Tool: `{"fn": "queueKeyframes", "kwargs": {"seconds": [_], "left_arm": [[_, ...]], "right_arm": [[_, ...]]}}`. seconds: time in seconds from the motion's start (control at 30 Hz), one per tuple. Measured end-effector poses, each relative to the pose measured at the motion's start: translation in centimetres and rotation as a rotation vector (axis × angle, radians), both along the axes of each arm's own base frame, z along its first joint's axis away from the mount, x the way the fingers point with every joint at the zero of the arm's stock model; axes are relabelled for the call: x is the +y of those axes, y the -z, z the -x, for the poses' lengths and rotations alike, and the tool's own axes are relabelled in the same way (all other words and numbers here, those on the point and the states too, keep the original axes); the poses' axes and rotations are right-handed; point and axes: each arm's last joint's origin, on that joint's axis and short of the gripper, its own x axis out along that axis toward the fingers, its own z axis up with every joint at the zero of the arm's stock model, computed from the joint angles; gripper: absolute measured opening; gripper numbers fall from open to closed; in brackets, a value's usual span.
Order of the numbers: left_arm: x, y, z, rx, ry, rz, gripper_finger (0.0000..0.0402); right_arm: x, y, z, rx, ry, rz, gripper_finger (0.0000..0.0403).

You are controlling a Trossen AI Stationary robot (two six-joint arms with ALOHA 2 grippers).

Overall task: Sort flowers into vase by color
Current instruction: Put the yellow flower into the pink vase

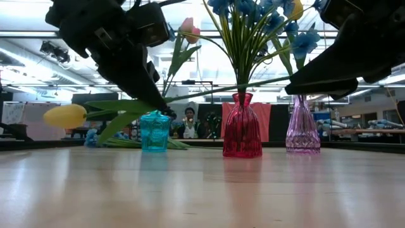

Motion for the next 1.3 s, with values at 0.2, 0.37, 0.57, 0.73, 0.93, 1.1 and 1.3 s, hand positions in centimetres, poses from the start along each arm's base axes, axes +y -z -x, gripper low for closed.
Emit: {"fn": "queueKeyframes", "kwargs": {"seconds": [0.2, 0.37, 0.57, 0.73, 0.93, 1.1, 1.3], "left_arm": [[-0.1, 0.0, 0.0, 0.001, 0.006, 0.001, 0.0035], [-0.1, 0.0, 0.0, 0.000, 0.012, -0.003, 0.0035], [-0.1, -0.4, -0.2, -0.047, -0.040, -0.002, 0.0070], [0.0, -0.9, -0.1, -0.079, -0.069, -0.030, 0.0119], [-1.5, -1.7, 0.3, -0.158, -0.049, -0.044, 0.0144], [-3.2, -0.7, 0.6, -0.287, -0.064, 0.059, 0.0145], [-3.4, 1.1, 1.1, -0.414, -0.215, 0.135, 0.0145]], "right_arm": [[-0.1, 0.0, 0.0, -0.007, 0.028, 0.016, 0.0073], [-0.3, 0.1, -0.1, 0.016, 0.007, -0.002, 0.0012], [-0.7, 0.3, -0.2, 0.028, 0.025, -0.018, 0.0007], [-1.0, 0.3, -0.4, 0.030, 0.039, -0.031, 0.0007], [-1.4, 0.7, -0.3, 0.045, 0.106, -0.054, 0.0007], [-1.5, 0.4, -0.3, -0.001, 0.178, -0.039, 0.0006], [-1.4, -0.4, -0.5, -0.117, 0.268, -0.019, 0.0008]]}}
